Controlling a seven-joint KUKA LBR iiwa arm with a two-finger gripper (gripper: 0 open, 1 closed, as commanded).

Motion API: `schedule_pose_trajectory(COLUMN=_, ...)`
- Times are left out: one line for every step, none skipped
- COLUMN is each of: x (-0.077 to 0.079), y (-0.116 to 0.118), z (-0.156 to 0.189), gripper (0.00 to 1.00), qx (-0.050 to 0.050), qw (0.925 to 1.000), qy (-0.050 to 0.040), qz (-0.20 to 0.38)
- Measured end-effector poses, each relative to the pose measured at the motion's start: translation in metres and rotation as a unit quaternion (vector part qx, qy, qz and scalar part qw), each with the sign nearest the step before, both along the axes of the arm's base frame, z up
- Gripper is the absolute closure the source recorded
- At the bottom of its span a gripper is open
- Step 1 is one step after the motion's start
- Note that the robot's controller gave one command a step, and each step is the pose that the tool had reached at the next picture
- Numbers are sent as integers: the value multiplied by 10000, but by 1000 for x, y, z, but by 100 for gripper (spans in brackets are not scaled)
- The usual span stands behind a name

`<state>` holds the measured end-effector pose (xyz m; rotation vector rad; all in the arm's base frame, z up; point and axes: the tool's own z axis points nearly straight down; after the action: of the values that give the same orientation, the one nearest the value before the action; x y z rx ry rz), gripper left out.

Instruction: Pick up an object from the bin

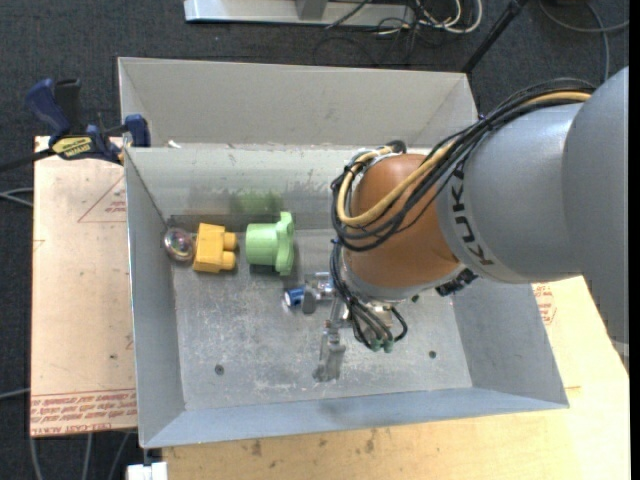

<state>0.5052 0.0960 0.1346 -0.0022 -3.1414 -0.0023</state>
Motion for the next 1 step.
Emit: schedule_pose_trajectory(x=79, y=5, z=-25, gripper=0, qx=-2, qw=9998, qy=-33, qz=170)
